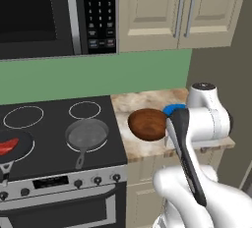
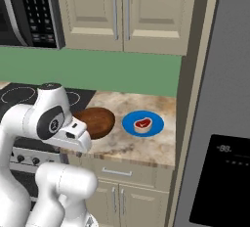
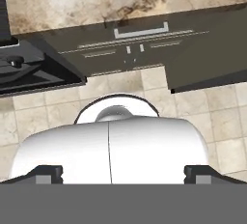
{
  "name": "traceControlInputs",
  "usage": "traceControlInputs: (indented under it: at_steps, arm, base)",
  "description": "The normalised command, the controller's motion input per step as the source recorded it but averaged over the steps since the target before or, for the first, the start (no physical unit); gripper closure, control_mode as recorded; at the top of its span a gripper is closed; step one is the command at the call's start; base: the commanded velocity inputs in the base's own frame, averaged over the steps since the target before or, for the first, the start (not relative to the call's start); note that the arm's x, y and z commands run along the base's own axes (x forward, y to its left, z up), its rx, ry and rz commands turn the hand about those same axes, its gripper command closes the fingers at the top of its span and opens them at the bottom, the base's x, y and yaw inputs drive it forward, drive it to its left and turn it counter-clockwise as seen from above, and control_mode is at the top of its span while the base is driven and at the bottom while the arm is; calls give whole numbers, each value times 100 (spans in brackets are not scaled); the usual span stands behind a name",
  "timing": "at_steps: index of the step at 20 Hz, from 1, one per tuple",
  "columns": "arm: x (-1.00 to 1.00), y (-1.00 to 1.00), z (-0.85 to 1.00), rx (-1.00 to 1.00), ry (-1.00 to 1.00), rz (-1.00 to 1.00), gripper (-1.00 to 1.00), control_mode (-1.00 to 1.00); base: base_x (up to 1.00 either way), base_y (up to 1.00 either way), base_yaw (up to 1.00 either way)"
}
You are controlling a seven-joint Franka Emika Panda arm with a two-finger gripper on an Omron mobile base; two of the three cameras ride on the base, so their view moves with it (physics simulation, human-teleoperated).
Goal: Place one of the steaks on the plate and the other in the bowl. Then place the bowl in the fridge.
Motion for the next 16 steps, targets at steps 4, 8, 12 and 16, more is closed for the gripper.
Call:
traceControlInputs:
  at_steps: [4,8,12,16]
  arm:
    - [0,0,0,0,0,0,-100,100]
    - [0,0,0,0,0,0,-100,100]
    - [0,0,0,0,0,0,-100,100]
    - [0,0,0,0,0,0,-100,100]
  base:
    - [-9,98,0]
    - [0,100,0]
    - [0,96,-2]
    - [0,94,-2]
